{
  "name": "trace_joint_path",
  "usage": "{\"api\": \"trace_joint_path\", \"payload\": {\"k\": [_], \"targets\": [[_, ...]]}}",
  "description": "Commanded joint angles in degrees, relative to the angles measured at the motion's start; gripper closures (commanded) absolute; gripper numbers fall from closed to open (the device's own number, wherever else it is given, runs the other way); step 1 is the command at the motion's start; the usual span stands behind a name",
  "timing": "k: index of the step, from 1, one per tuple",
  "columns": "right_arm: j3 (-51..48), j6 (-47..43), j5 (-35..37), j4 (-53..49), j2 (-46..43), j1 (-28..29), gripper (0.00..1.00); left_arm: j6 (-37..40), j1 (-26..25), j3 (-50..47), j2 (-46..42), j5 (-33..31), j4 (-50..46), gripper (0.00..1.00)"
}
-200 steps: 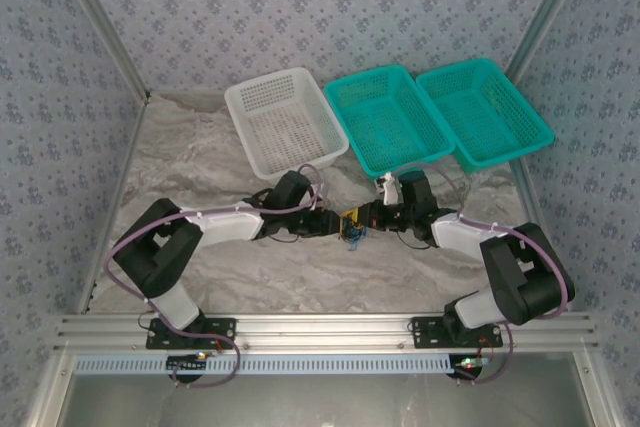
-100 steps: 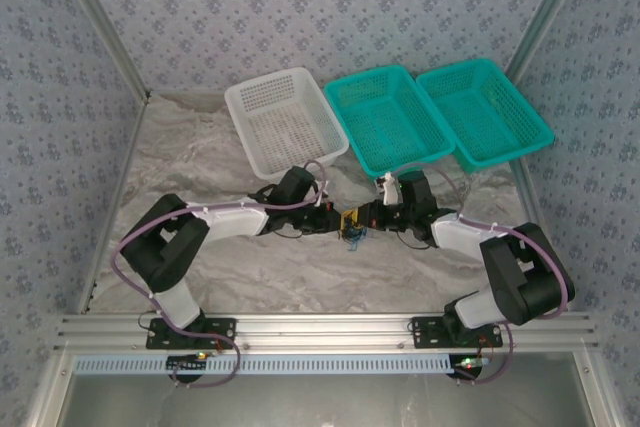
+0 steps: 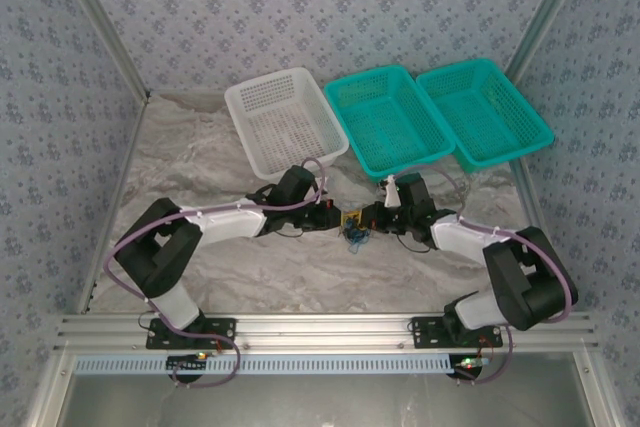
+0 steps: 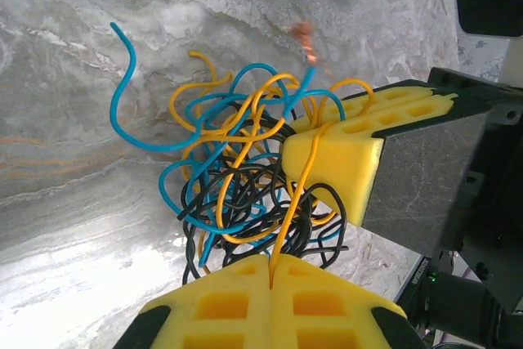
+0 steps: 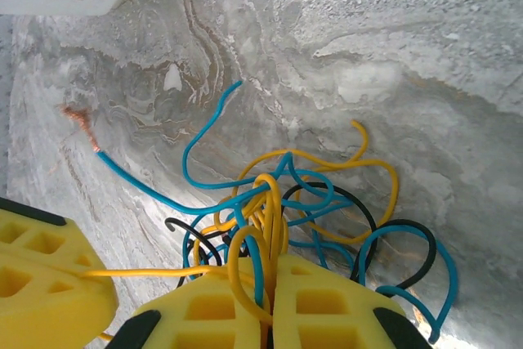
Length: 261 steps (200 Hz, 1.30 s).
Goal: Untangle the cables
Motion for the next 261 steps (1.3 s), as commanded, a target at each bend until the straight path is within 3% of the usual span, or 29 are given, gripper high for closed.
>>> {"api": "trace_joint_path", "payload": {"k": [1,35,47,65,72,75,120,157,213,261], "targets": [[0.52,0.98,9.25,-6.66,-1.81,-0.98,0.87,0.96,0.16,-0.48,-2.78,-1.83,-3.37,1.00],[-0.07,-1.02,9.14,-7.29,-5.64,-0.50,0.66,1.51,0.15,0.41,-3.84,-3.34,-4.30,1.00],[0.11,-2.76,8.71,-7.92,-7.41,-0.32,0.44,1.56,0.21,0.88,-4.11,-3.71,-4.59,1.00],[1.17,-5.52,8.62,-10.08,-9.64,0.28,0.25,1.95,0.15,2.64,-3.88,-4.02,-6.57,1.00],[1.71,-6.99,9.04,-10.96,-10.47,0.79,0.04,2.48,0.12,4.03,-3.72,-4.35,-8.27,1.00],[1.91,-7.58,9.48,-11.31,-10.99,1.16,0.00,2.68,0.16,4.57,-3.69,-4.53,-8.95,1.00],[4.31,-11.55,14.45,-10.73,-11.45,5.52,0.00,3.31,0.06,8.35,-3.87,-7.03,-13.34,1.00],[5.60,-11.42,15.41,-3.20,-6.62,8.78,0.00,1.49,0.07,11.00,-1.87,-7.26,-16.12,1.00],[6.62,-8.52,28.33,-0.08,-1.32,11.32,0.09,0.69,0.08,11.18,-1.34,-7.54,-16.15,1.00],[4.25,-13.05,22.85,5.64,1.65,10.72,0.16,0.42,0.12,10.98,-1.61,-9.22,-16.60,1.00]]}}
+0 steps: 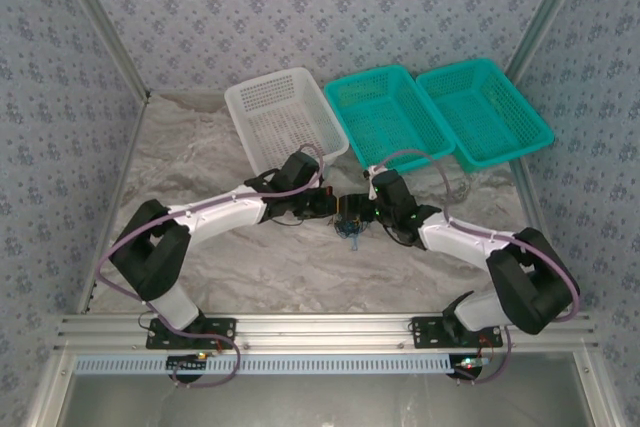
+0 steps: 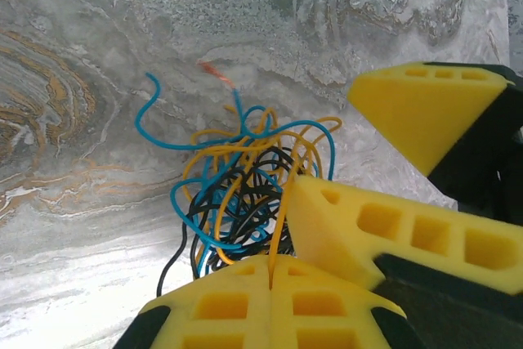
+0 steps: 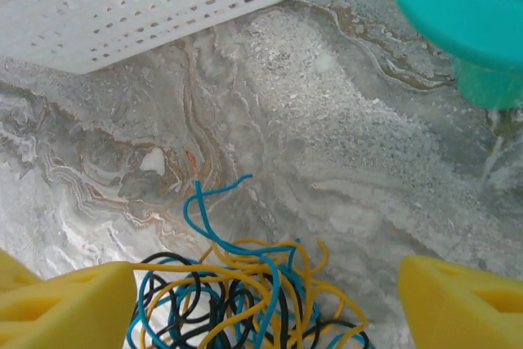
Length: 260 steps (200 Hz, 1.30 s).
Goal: Untangle the cables
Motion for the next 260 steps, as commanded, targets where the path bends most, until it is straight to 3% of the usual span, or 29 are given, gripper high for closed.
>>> {"api": "trace_joint_path", "payload": {"k": [1,73,115,141,178,228,260], "targets": [[-1.55,-2.92,-1.94,4.72,1.58,-0.41,0.16,-0.65,-0.28,1.56,-0.30,-0.36,-0.45,1.00],[-4.22,-5.26,-4.72,7.97,3.77,-1.43,0.14,-3.78,0.31,-0.41,0.01,-1.10,1.86,1.00],[-0.72,-2.89,3.87,7.12,9.22,1.53,0.13,-4.14,0.41,-3.19,-1.61,0.35,8.03,1.00],[-1.14,-0.58,5.15,7.63,11.33,1.93,0.22,-3.69,0.48,-5.30,-4.09,-0.79,10.38,1.00],[0.76,0.17,13.41,-0.83,11.65,2.83,0.38,-0.40,0.59,-4.33,-5.13,0.89,9.62,1.00],[2.71,2.66,18.62,-10.04,10.56,2.79,0.50,2.14,0.39,-3.78,-11.83,-13.47,2.05,1.00],[2.55,3.65,20.55,-13.34,9.34,2.79,0.53,4.10,0.46,-2.09,-13.97,-15.09,-0.90,1.00]]}}
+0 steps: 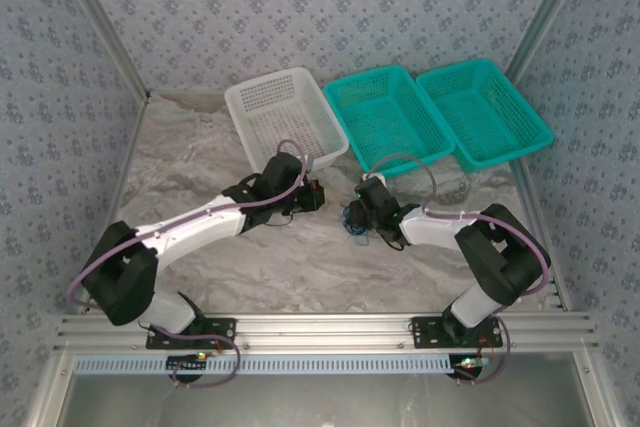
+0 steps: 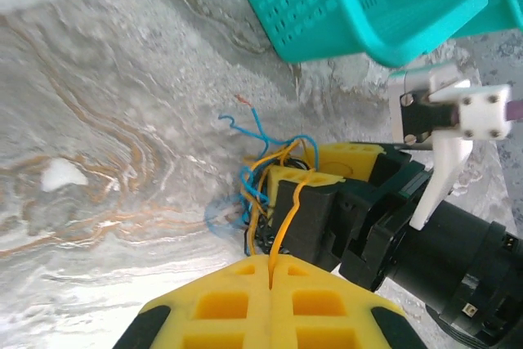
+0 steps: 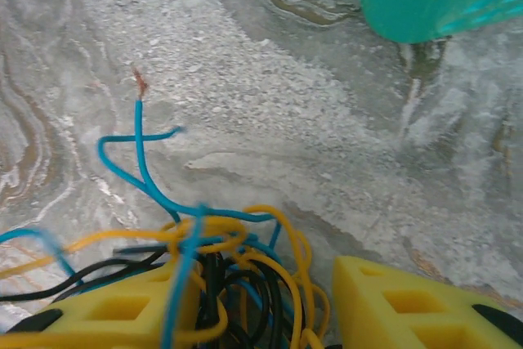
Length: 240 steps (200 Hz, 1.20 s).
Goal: Untangle the cables
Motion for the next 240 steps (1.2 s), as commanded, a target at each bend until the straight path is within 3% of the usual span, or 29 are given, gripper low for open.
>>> {"api": "trace_joint_path", "payload": {"k": [1,40,119,148,189,210,240], "targets": [[-0.26,1.71,5.39,-9.00,-1.19,-0.10,0.53,2.72,0.08,3.34,-2.44,-4.45,-3.59,1.00],[-0.36,2.96,7.65,-12.49,-3.21,-0.24,0.54,3.48,0.32,5.16,-5.23,-9.87,-7.76,1.00],[-0.37,5.77,9.51,-15.02,-3.34,-1.06,0.54,4.27,5.28,7.33,-9.75,-10.89,-13.10,1.00],[-0.75,6.48,9.93,-15.41,-3.44,-1.61,0.53,3.92,8.33,6.22,-13.85,-13.54,-14.54,1.00],[-0.66,6.84,9.86,-15.65,-3.34,-2.28,0.50,4.51,12.54,6.17,-19.50,-11.87,-15.48,1.00],[-0.25,6.74,9.52,-15.39,-3.27,-2.54,0.49,5.72,13.48,6.88,-20.95,-10.18,-15.76,1.00],[0.16,6.67,9.04,-15.26,-2.41,-3.08,0.49,6.00,14.16,7.75,-23.68,-12.95,-17.06,1.00]]}}
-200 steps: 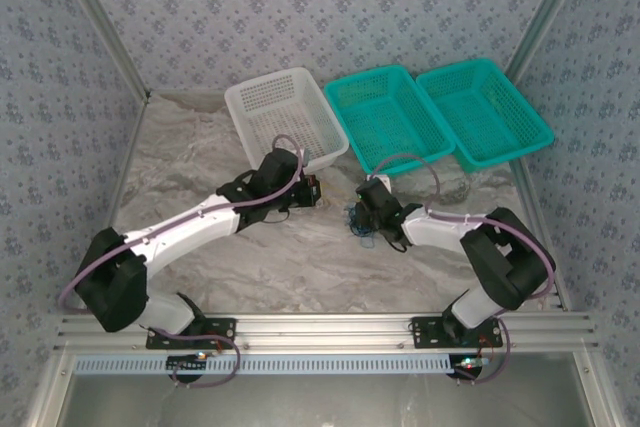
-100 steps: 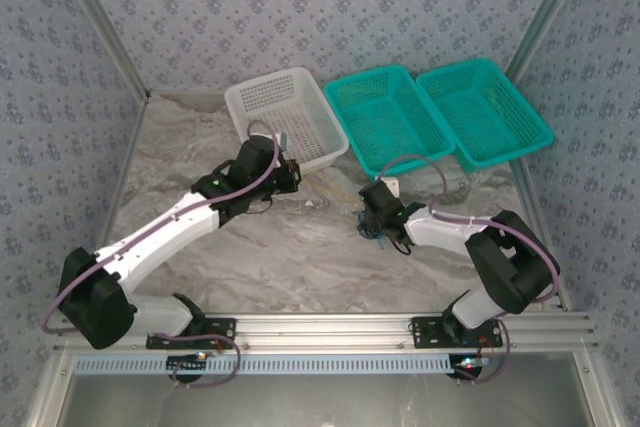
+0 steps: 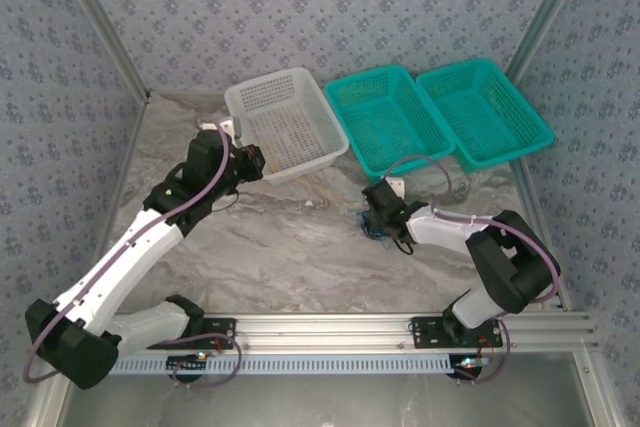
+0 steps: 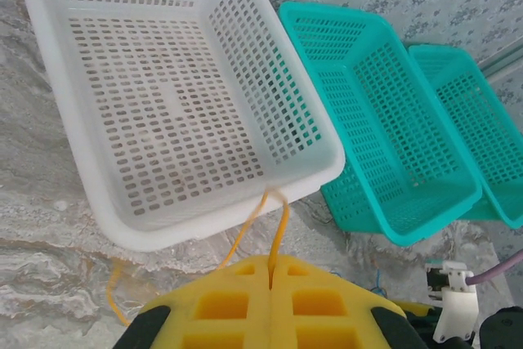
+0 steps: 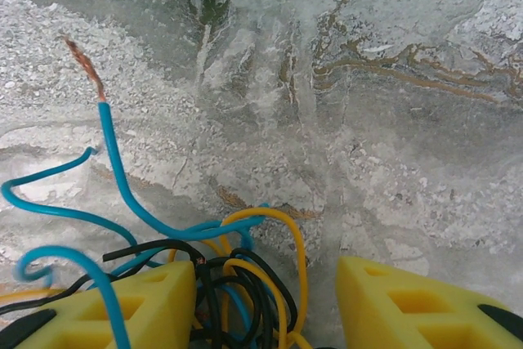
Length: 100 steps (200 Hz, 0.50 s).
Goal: Untangle the cables
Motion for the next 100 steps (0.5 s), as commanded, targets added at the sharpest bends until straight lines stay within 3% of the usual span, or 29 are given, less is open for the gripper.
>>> {"api": "trace_joint_path", "payload": {"k": [1,60,100], "targets": [[0.22,0.83,1.14,-3.04,0.84,-0.86,0.49,1.62,0.99,1.92,-2.89,-1.89,-1.14,1.00],[-0.03,1.94,1.53,-3.72,0.19,-1.89,0.43,0.50,4.48,2.94,-9.29,-9.48,-5.42,1.00],[-1.10,-3.78,-4.54,1.46,-3.31,-2.34,0.28,0.40,6.26,3.62,-10.28,-4.50,-4.83,1.00]]}}
